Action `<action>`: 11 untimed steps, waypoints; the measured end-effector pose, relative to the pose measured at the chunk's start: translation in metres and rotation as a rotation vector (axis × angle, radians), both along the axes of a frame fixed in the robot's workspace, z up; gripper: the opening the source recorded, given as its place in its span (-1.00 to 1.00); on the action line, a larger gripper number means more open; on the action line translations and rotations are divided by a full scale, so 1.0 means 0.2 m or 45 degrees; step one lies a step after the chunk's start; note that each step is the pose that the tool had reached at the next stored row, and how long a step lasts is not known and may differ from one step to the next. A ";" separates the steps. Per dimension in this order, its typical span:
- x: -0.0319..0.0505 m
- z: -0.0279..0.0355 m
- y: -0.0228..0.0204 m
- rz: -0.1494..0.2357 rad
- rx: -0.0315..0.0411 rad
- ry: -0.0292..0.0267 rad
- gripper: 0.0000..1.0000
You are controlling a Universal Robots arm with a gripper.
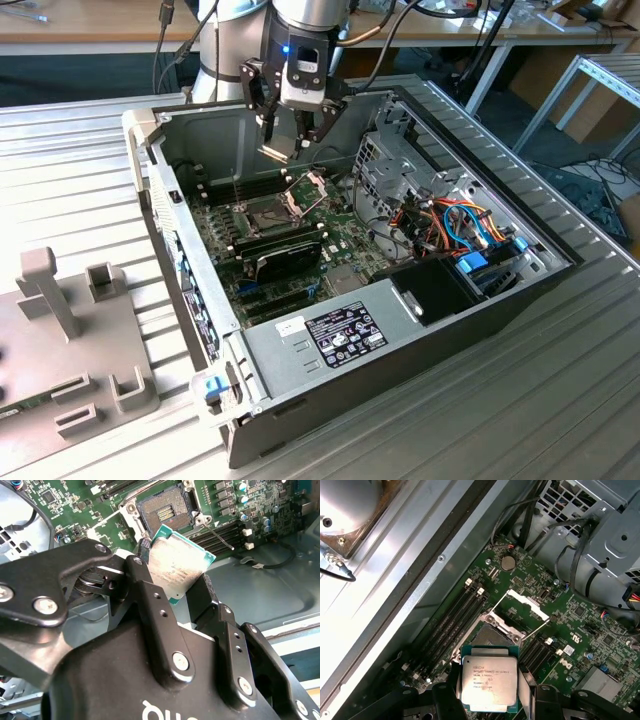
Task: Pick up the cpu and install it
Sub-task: 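Place the cpu into insertion slot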
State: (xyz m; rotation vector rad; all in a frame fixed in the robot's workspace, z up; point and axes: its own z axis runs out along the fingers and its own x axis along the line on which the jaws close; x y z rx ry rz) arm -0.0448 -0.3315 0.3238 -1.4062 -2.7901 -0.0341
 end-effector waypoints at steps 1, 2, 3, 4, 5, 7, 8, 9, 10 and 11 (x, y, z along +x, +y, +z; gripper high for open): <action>0.000 0.000 0.000 -0.006 0.0000 0.0000 0.09; 0.000 0.000 0.000 -0.010 0.0000 0.0000 0.09; 0.000 0.000 0.000 -0.017 -0.0001 0.0000 0.09; 0.000 0.000 0.000 -0.023 -0.0001 0.0000 0.09; 0.000 0.000 0.000 -0.028 0.0000 0.0000 0.09; 0.000 -0.001 0.000 -0.044 -0.0001 0.0000 0.09; 0.000 -0.001 0.000 -0.050 -0.0001 0.0000 0.09; 0.000 -0.001 0.000 -0.066 -0.0001 0.0000 0.09; 0.000 -0.002 0.000 -0.084 0.0000 0.0000 0.09; 0.000 -0.002 0.000 -0.098 0.0000 0.0000 0.09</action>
